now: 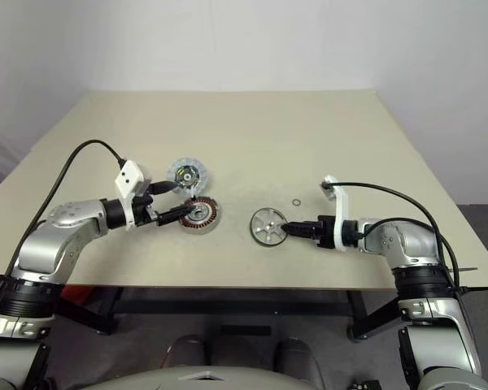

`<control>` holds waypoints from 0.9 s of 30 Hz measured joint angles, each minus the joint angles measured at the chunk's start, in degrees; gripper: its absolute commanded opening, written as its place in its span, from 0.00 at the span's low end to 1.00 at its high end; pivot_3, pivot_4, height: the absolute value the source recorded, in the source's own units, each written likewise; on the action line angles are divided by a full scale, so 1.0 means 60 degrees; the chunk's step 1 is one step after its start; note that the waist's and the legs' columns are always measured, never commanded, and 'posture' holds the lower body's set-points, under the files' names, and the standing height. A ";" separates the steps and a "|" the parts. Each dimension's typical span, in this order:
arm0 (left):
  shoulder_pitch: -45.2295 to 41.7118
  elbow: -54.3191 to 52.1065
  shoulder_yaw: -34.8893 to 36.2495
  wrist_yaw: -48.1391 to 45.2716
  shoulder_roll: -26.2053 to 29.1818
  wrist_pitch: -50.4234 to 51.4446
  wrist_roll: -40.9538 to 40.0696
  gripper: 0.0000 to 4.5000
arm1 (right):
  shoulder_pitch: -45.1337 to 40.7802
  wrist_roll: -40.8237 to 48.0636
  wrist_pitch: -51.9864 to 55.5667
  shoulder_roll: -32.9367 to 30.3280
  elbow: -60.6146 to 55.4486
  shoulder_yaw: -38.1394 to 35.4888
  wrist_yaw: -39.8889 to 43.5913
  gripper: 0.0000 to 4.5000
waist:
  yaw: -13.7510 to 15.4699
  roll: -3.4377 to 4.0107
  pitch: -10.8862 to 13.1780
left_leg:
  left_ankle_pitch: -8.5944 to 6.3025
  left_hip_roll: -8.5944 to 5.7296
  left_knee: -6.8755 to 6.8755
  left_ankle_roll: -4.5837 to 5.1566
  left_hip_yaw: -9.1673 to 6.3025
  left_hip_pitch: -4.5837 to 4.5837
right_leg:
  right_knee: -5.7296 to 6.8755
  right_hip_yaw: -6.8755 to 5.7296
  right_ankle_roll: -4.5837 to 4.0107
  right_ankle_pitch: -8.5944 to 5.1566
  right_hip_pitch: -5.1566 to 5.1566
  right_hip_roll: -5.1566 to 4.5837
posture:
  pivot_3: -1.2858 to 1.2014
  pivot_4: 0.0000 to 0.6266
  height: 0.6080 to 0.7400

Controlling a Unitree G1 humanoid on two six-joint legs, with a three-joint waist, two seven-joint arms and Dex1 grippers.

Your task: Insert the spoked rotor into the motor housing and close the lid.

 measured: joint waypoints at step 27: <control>0.0018 -0.0196 0.0084 0.0211 0.0168 -0.0018 0.0053 0.99 | -0.0496 0.0209 0.1420 0.1732 0.0268 -0.0360 -0.0594 0.77 | -0.0011 -0.0035 -0.0026 | 0.0011 0.0005 -0.0018 -0.0020 0.0001 0.0057 | 0.0002 0.0000 -0.0001 0.0000 0.0037 0.0007 | 0.52 0.00 1.00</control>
